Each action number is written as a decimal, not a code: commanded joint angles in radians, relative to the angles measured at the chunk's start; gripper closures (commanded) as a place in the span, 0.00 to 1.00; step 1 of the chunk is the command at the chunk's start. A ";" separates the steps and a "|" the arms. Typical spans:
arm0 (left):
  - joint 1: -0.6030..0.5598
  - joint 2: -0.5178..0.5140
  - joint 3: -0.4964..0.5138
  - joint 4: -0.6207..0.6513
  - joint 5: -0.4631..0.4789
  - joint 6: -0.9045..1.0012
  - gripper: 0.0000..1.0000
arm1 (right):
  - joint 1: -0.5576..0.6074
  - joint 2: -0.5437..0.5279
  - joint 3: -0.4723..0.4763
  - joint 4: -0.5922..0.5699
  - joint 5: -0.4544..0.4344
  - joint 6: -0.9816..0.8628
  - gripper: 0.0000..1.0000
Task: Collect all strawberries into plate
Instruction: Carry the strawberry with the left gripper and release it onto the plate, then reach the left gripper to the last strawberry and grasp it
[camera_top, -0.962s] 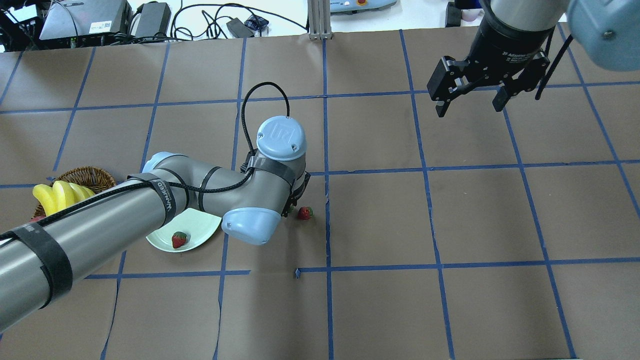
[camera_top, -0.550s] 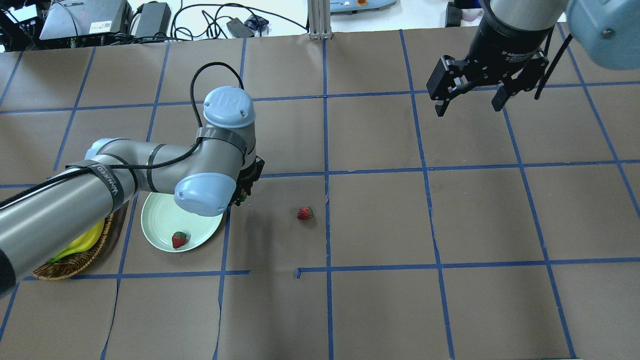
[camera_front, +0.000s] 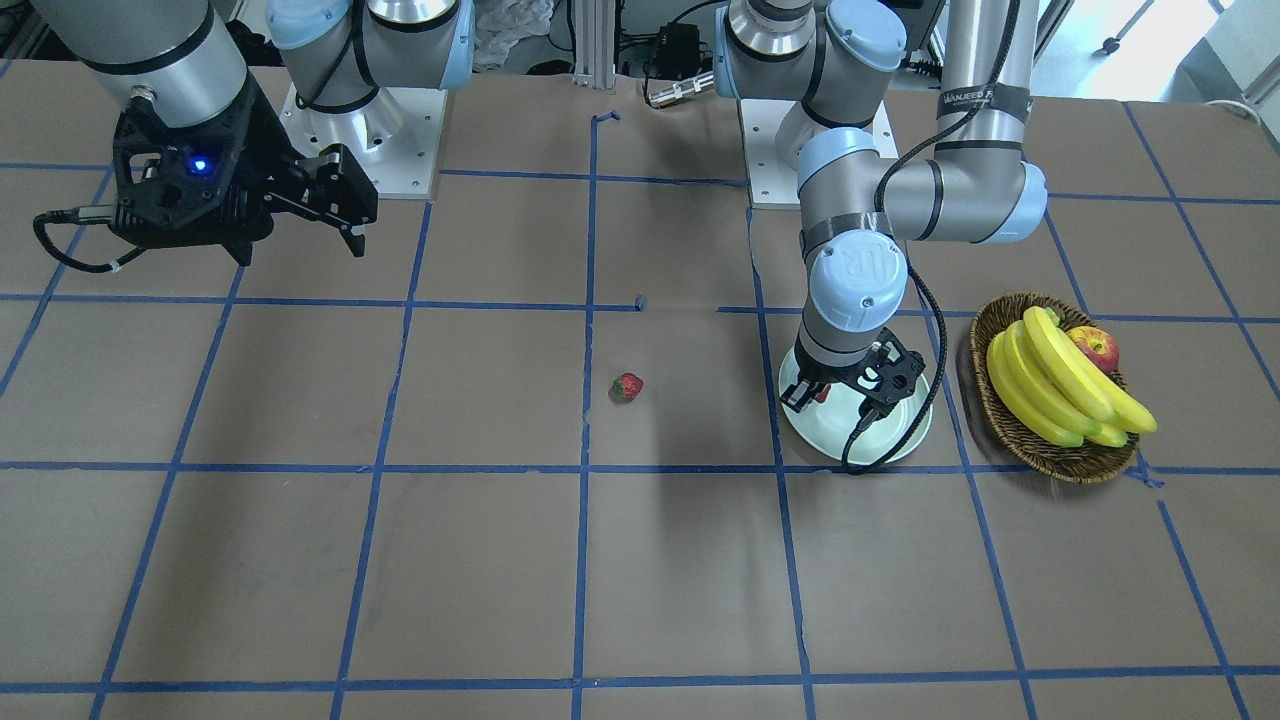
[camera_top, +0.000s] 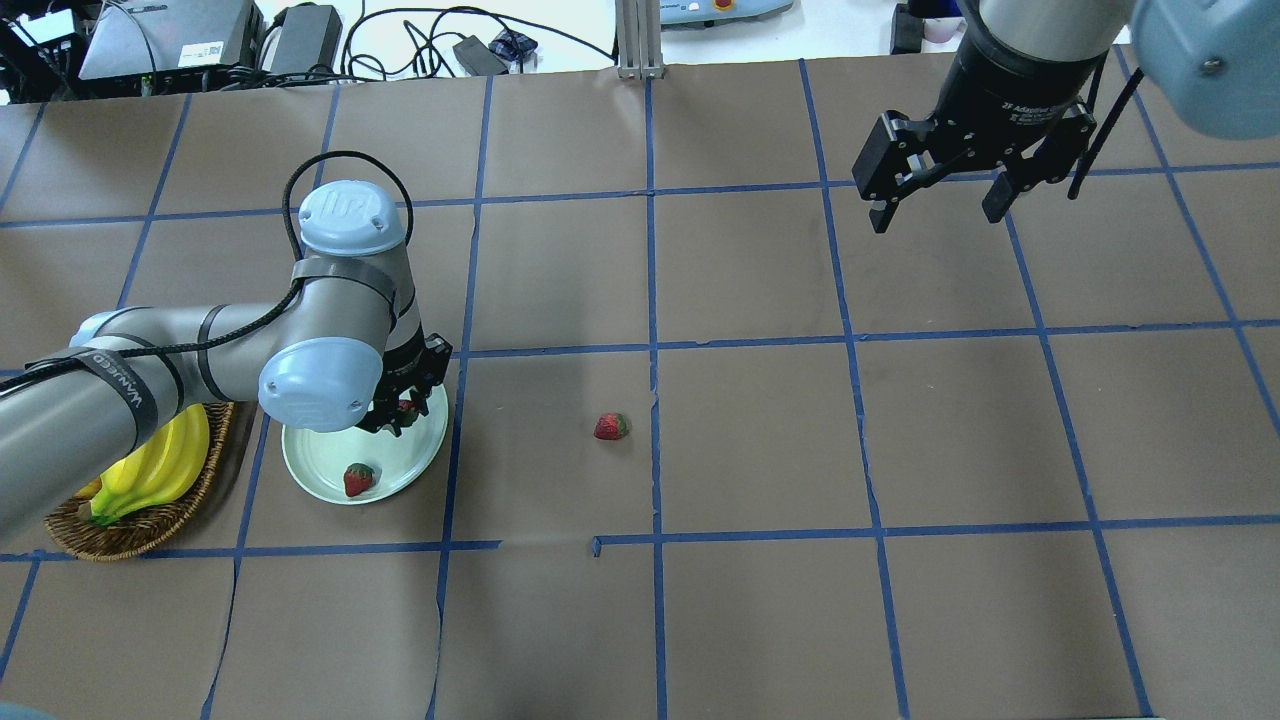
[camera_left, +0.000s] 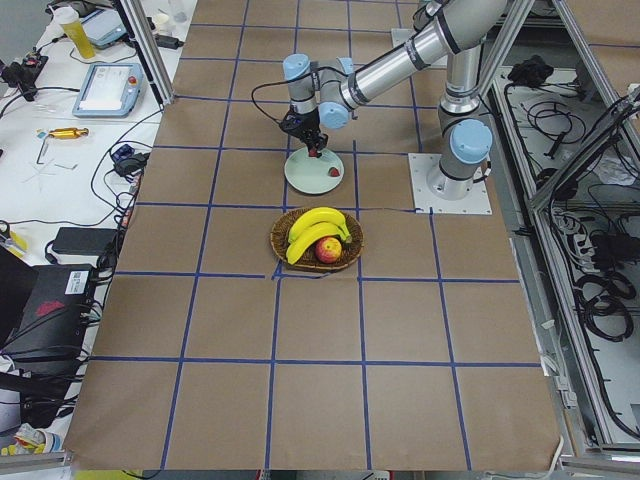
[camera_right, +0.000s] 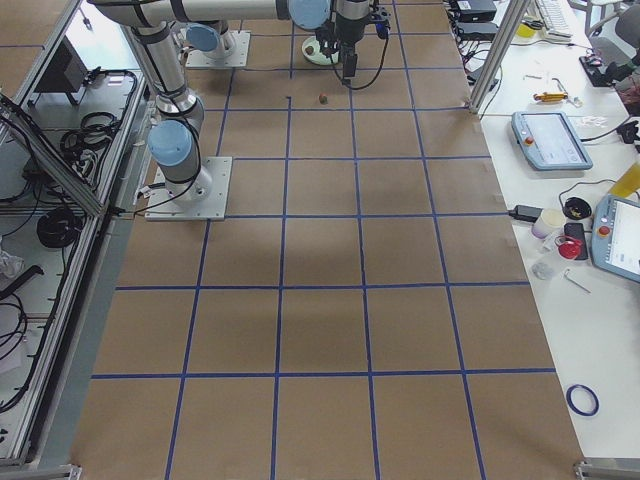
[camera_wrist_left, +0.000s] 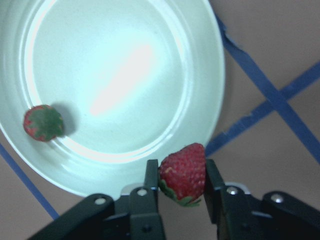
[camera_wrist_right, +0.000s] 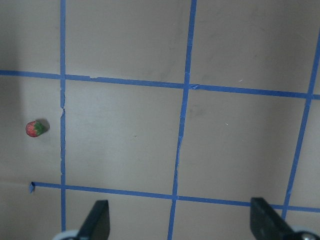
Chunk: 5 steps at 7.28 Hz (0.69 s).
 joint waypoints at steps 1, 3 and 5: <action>-0.037 0.014 0.005 0.005 -0.016 -0.018 0.00 | 0.000 0.000 0.000 0.000 0.000 0.000 0.00; -0.146 0.001 0.080 0.021 -0.099 -0.043 0.00 | 0.000 0.000 0.002 0.000 0.003 0.002 0.00; -0.230 -0.030 0.146 0.019 -0.232 -0.127 0.00 | 0.000 0.000 0.002 0.000 0.003 0.002 0.00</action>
